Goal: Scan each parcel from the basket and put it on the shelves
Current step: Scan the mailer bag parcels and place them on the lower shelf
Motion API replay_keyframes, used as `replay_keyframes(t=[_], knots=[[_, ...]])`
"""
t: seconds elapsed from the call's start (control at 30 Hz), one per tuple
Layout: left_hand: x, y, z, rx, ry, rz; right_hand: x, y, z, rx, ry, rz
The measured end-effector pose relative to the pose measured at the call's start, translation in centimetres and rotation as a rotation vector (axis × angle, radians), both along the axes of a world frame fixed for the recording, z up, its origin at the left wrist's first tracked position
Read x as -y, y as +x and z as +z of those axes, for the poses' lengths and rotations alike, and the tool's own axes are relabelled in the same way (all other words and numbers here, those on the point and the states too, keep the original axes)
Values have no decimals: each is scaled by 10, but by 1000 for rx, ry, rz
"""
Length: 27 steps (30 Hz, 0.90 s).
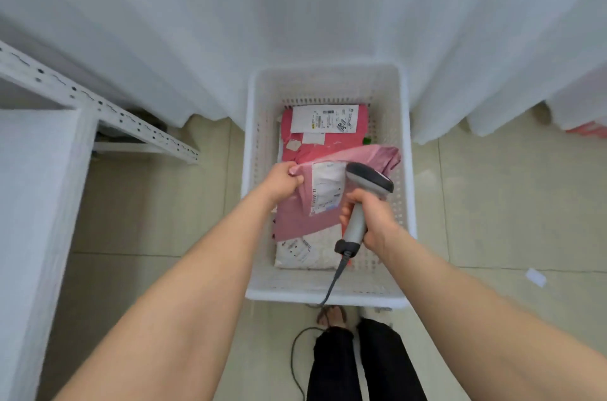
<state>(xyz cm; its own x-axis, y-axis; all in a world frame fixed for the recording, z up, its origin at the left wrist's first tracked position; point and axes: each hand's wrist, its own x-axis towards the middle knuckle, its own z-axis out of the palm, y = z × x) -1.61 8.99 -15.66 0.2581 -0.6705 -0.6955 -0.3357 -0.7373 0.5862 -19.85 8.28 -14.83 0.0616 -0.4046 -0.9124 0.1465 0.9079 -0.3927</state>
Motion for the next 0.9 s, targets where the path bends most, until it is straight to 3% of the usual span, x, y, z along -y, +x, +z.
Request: replay_keyframes(t=[0.2,0.47,0.9], knots=[[8,23,143,84,-163,237,3,7,137,38,-126,-55],[-16,28,293,-104,-309,588,1,-1,282,60,-247,-59],[-147,-31,425,-198,-544,791,-90,-63,410,245,-362,170]])
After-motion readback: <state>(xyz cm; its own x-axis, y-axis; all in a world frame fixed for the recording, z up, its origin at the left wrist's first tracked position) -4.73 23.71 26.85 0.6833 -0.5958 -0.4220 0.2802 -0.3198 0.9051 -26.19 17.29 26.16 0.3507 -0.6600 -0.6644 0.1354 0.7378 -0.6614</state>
